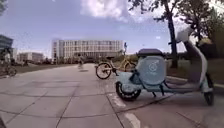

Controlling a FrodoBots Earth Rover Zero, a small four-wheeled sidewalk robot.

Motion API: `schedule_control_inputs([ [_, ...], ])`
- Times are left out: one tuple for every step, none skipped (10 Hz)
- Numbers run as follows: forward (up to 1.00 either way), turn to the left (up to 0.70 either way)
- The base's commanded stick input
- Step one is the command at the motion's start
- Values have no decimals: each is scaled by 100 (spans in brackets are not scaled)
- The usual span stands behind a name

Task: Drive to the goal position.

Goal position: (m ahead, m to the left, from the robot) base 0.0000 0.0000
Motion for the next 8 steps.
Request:
schedule_control_inputs([
  [0, 70],
  [0, 70],
  [0, 31],
  [0, 0],
  [0, 0],
  [0, 0],
  [0, 0],
  [0, 0],
])
